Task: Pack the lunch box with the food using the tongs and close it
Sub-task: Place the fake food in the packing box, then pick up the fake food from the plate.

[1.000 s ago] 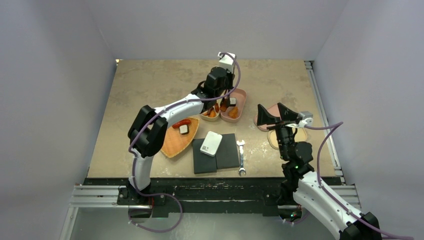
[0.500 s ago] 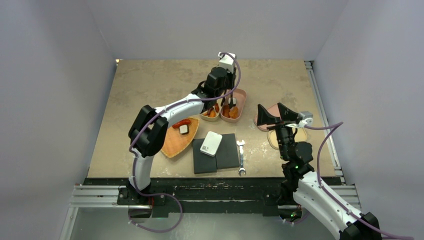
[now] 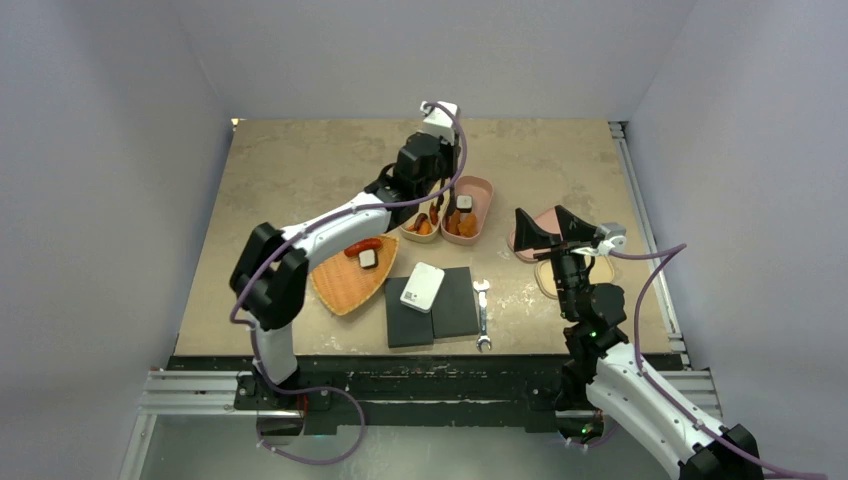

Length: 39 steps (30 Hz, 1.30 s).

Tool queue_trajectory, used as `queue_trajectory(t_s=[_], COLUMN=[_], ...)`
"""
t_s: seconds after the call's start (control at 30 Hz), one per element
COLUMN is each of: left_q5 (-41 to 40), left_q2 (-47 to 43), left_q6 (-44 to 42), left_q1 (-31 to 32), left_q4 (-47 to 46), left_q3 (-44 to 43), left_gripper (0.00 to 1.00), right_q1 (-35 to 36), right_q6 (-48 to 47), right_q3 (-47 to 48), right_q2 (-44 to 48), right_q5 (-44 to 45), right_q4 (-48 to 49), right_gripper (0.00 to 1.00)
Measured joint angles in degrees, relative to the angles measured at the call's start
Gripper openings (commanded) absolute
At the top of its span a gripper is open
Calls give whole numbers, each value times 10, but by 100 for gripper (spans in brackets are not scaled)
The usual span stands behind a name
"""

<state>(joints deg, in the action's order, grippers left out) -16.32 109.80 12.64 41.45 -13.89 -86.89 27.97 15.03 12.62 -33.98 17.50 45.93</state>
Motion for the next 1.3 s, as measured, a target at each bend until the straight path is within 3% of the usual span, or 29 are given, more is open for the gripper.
queue_trajectory(t_s=[0.37,0.6,0.83,1.3], left_q5=[-41,-100,-158,-183], left_q2=[-283,-407,-454,-439], left_q6=[33,84,108,110], left_q1=[-19,-58,-58,-73], left_q4=[86,163,158,74], left_q3=[168,310,397,454], left_gripper=[22,24,28,32], right_q1=[0,0,0,0], right_q6=[0,2,2,2], right_q3=[0,0,0,0], right_q2=[0,-5,-4,2], right_q5=[-1,-2,-2,-2], right_q4=[0,0,0,0], right_gripper=[99,99,99,99])
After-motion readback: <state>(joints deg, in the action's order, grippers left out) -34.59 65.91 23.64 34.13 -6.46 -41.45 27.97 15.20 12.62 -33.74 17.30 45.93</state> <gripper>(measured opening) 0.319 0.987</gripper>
